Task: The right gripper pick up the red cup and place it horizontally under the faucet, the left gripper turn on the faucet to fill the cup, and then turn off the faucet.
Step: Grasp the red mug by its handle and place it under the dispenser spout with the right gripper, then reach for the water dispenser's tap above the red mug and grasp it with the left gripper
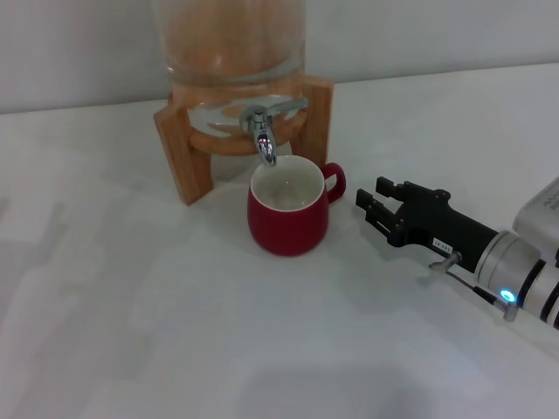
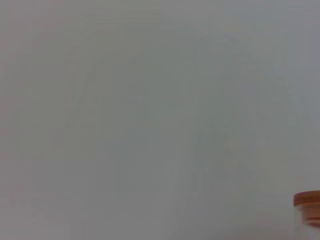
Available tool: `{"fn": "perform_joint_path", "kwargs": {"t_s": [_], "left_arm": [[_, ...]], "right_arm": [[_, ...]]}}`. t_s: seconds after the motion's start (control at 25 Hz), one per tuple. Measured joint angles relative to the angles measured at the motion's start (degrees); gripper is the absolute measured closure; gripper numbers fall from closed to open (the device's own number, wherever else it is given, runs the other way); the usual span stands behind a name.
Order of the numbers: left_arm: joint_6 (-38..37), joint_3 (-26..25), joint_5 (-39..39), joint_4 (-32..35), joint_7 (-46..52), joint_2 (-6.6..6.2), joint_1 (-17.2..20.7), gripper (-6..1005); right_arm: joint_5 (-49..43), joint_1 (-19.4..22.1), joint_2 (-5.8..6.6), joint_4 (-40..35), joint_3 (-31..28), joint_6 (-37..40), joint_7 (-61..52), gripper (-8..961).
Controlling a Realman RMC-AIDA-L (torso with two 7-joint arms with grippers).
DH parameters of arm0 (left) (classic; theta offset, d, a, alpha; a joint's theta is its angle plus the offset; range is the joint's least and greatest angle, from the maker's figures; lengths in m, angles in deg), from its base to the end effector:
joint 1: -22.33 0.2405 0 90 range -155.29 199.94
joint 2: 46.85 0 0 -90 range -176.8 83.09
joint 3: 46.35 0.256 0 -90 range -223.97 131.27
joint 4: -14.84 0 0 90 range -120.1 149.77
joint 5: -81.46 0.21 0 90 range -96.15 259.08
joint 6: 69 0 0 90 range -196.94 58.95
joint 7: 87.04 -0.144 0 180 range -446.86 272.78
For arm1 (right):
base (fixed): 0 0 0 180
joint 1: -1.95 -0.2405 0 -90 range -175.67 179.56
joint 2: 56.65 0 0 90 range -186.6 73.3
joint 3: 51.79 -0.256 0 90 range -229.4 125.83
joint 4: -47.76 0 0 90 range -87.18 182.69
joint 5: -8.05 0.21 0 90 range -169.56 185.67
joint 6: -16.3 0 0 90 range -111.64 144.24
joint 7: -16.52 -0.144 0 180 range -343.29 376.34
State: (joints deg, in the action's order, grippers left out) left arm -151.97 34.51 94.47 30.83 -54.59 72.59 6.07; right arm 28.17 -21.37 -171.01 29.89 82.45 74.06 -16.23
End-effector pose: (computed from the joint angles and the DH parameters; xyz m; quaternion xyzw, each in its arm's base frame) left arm -0.3089 0.2976 0.0255 -0.6733 -0.1988 -0.4772 0.5286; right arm 0.3051 0.3169 -0.0610 -0.8162 0.2924 0.3130 0.3876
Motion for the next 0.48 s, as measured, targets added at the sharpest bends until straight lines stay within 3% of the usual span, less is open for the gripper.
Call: {"fn": "perform_joint_path", "kwargs": {"t_s": [0.48], "left_arm": [[0.1, -0.1, -0.2, 0.0, -0.1, 0.0, -0.1, 123]], "right_arm": [[0.2, 0.6, 2.05, 0.1, -3.7, 0.8, -0.9, 575]]}}
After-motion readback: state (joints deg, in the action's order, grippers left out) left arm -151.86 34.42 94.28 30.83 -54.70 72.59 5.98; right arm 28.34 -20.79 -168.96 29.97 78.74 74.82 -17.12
